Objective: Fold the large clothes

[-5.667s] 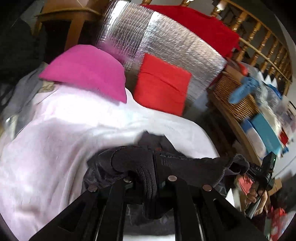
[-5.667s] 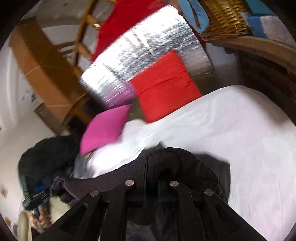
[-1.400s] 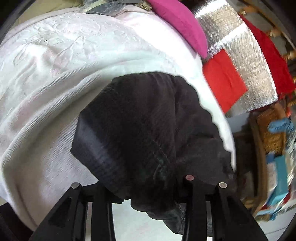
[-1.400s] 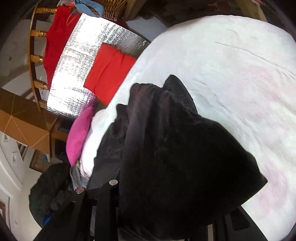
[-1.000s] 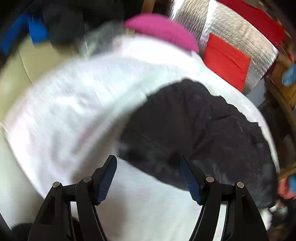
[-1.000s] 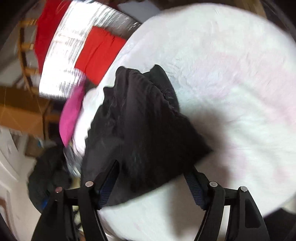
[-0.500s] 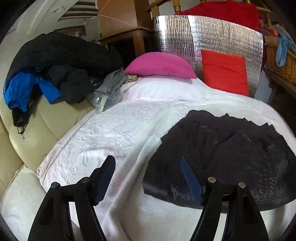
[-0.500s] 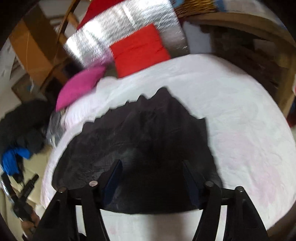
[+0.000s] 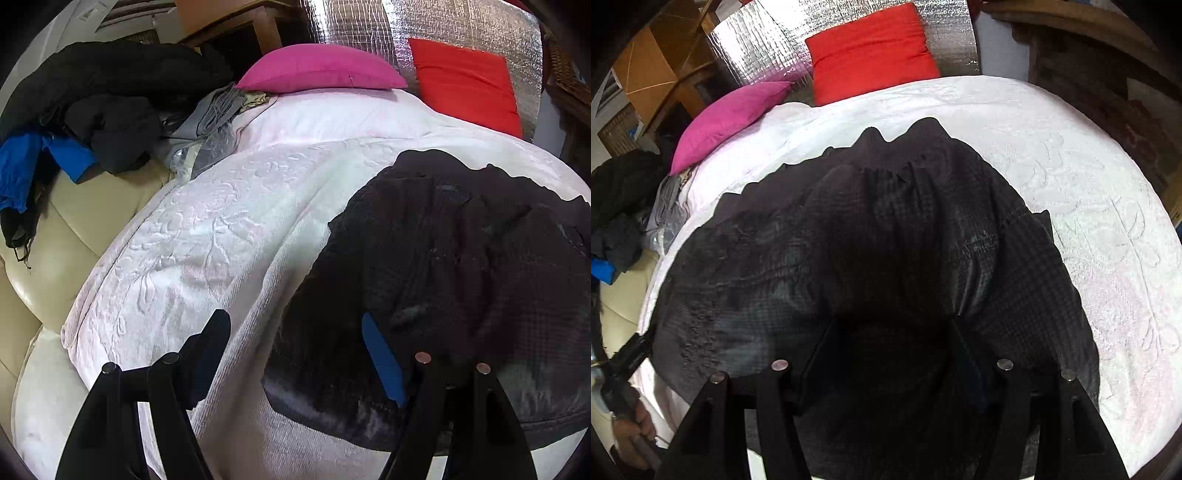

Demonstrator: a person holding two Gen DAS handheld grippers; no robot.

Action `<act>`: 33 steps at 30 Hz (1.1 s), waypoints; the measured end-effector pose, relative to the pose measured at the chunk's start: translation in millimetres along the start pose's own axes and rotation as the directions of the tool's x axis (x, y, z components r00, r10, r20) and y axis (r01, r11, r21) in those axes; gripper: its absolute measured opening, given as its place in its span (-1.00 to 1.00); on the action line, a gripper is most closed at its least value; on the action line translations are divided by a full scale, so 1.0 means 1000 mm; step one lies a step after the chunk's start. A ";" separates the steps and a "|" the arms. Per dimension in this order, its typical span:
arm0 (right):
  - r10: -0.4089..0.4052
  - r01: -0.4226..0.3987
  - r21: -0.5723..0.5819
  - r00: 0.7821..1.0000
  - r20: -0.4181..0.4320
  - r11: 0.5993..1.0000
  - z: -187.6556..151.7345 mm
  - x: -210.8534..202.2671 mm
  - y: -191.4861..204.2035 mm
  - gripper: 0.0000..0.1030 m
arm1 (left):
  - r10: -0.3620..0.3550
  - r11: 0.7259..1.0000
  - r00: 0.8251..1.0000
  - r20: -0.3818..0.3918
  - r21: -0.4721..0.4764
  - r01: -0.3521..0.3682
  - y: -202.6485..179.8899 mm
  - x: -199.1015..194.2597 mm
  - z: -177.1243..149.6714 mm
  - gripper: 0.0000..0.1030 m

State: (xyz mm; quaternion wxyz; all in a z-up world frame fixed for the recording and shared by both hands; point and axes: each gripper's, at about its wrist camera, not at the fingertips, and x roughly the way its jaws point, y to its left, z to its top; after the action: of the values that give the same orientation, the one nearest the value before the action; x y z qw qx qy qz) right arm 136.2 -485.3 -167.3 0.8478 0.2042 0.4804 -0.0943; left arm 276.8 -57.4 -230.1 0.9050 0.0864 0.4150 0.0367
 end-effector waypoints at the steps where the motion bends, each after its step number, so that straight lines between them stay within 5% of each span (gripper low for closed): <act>1: 0.020 -0.020 0.009 1.000 0.006 1.000 0.001 -0.005 -0.001 0.26 | 0.002 1.000 1.000 0.004 0.007 -0.002 0.000 0.000 0.000 0.44; 5: 0.077 -0.078 0.003 0.995 0.057 0.997 0.003 -0.020 0.006 0.31 | 0.011 1.000 1.000 0.001 0.025 -0.011 -0.002 0.003 -0.003 0.45; 8: 0.046 -0.048 -0.034 0.998 -0.042 0.998 -0.003 0.004 0.008 0.31 | 0.010 0.999 1.000 -0.002 0.039 -0.010 -0.001 0.003 -0.003 0.45; 10: 0.039 -0.040 -0.059 0.999 -0.025 0.997 -0.002 0.005 0.012 0.31 | 0.003 0.999 1.000 -0.014 0.044 -0.002 0.000 0.002 -0.002 0.45; 14: 0.159 -0.159 -0.002 0.987 0.001 0.987 0.011 -0.019 -0.003 0.31 | -0.129 0.991 0.990 -0.055 0.020 0.130 0.018 -0.005 0.014 0.46; 17: 0.190 -0.196 0.064 0.978 0.084 0.979 0.027 -0.042 -0.036 0.50 | -0.287 0.958 0.953 -0.099 -0.016 0.287 0.037 -0.002 0.041 0.58; 19: 0.214 -0.230 0.138 0.969 0.127 0.963 0.037 -0.051 -0.070 0.53 | -0.364 0.931 0.923 -0.123 -0.037 0.363 0.047 0.005 0.057 0.68; 24: 0.295 -0.326 0.319 0.945 0.141 0.890 0.047 -0.033 -0.142 0.60 | -0.583 0.812 0.795 -0.168 -0.164 0.560 0.066 0.046 0.088 0.71; 27: 0.389 -0.380 0.382 0.919 0.058 0.842 0.051 -0.002 -0.161 0.61 | -0.712 0.700 0.672 -0.204 -0.275 0.659 0.066 0.082 0.088 0.72; 28: 0.401 -0.382 0.384 0.916 0.033 0.841 0.048 0.008 -0.161 0.61 | -0.733 0.678 0.645 -0.214 -0.307 0.668 0.064 0.091 0.086 0.72; 31: 0.465 -0.417 0.381 0.885 -0.039 0.825 0.052 0.038 -0.156 0.61 | -0.769 0.639 0.576 -0.276 -0.366 0.677 0.054 0.118 0.079 0.72; 33: 0.471 -0.416 0.362 0.879 -0.075 0.834 0.051 0.047 -0.154 0.61 | -0.780 0.626 0.549 -0.301 -0.363 0.690 0.047 0.126 0.077 0.72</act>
State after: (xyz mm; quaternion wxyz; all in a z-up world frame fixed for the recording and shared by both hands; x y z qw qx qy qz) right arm 145.2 -644.4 -224.2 0.7575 0.4580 0.4633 0.0417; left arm 417.4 -3.1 -266.2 0.7236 -0.1990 0.5953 -0.2871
